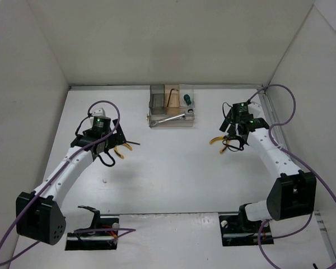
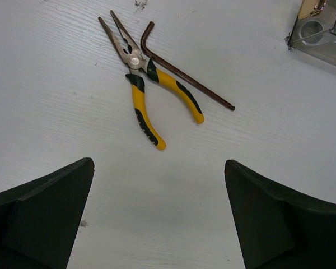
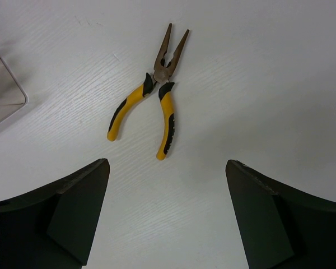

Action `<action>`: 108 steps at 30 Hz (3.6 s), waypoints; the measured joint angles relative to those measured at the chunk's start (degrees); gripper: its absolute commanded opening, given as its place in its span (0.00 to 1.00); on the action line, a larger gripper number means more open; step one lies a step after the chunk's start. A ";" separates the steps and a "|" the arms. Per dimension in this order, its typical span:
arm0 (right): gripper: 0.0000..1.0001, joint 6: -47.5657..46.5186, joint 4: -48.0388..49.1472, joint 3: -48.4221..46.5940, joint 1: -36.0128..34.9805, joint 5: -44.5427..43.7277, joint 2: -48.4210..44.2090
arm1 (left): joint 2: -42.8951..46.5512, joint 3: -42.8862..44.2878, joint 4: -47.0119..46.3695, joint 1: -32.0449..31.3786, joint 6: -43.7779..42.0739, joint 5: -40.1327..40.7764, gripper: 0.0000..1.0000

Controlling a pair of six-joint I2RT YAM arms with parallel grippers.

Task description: Sort the tools into containers

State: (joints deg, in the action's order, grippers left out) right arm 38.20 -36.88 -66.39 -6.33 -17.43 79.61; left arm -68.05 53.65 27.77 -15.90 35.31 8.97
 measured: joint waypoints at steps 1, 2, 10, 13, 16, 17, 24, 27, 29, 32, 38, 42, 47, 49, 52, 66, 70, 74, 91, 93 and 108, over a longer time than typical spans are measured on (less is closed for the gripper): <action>0.83 -0.09 0.11 0.02 0.00 -0.24 -0.04 | -1.25 0.68 -0.04 0.22 0.52 -0.17 0.98; 0.83 -0.20 0.15 0.02 0.00 -0.37 0.02 | -2.23 1.25 -0.15 0.22 0.98 -0.35 0.98; 0.82 0.04 1.01 -4.07 1.01 -0.46 9.03 | -1.22 1.20 -0.68 0.28 2.91 -2.08 0.98; 0.81 0.70 1.07 -6.12 2.32 -0.09 13.16 | 0.63 0.50 -0.72 0.28 2.91 -2.49 0.98; 0.79 1.07 1.16 -9.05 3.50 0.22 17.38 | 2.86 -0.44 -0.57 0.28 2.89 -2.67 0.98; 0.79 1.16 1.22 -10.08 3.72 0.33 18.67 | 3.43 -0.70 -0.57 0.28 2.86 -2.67 0.98; 0.75 2.58 1.81 -14.67 6.56 1.73 27.12 | 6.47 -1.09 0.55 0.68 2.40 -2.67 0.98; 0.74 3.02 1.86 -15.34 7.61 2.54 30.08 | 7.43 -1.46 0.59 1.03 2.19 -2.67 0.98; 0.73 3.23 1.84 -15.41 7.96 2.95 31.58 | 7.78 -1.81 0.74 1.03 1.92 -2.69 0.98; 0.71 3.63 1.84 -15.47 8.26 3.56 33.05 | 7.85 -1.92 0.87 1.03 1.29 -2.75 0.99; 0.66 4.09 2.12 -16.74 8.24 4.57 35.65 | 7.82 -1.92 0.92 1.03 0.76 -2.97 0.99; 0.48 4.07 2.27 -18.01 8.26 4.66 36.68 | 7.74 -1.92 0.92 1.03 0.42 -3.19 0.98; 0.08 3.80 2.56 -18.80 8.92 5.05 37.31 | 7.67 -1.92 0.92 1.03 -0.22 -3.69 0.98; 0.00 3.87 2.69 -19.06 9.44 6.01 37.46 | 7.67 -1.92 0.92 1.03 -0.35 -4.07 0.98; 0.00 3.15 3.10 -19.06 9.77 7.04 37.44 | 7.67 -1.92 0.90 1.03 -0.50 -4.42 0.98; 0.00 -4.31 9.73 -14.03 4.81 16.11 27.91 | 5.99 -1.77 -7.87 -4.46 -5.31 -13.64 0.93; 0.00 -6.23 12.31 -12.28 0.83 19.65 20.72 | 2.19 0.70 -10.54 -7.78 -6.64 -17.99 0.92; 0.00 -6.88 14.91 -11.17 -3.06 23.54 15.41 | -2.32 4.44 -13.51 -11.98 -7.76 -20.63 0.92; 0.00 -10.97 20.68 -6.82 -7.93 39.23 8.79 | -15.06 10.45 -25.51 -19.87 -14.64 -29.68 0.87; 0.00 -10.97 20.96 -6.82 -7.98 41.44 8.13 | -15.39 10.69 -26.93 -20.48 -15.39 -30.58 0.85; 0.00 -9.84 21.16 -6.64 -12.13 50.10 4.57 | -22.51 16.24 -29.55 -25.64 -18.88 -33.11 0.69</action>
State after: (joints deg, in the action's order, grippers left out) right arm 28.36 -15.73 -73.03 -18.46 32.67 84.18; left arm -90.56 69.89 -1.78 -41.54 16.43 -24.14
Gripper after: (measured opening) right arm 0.213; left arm 0.745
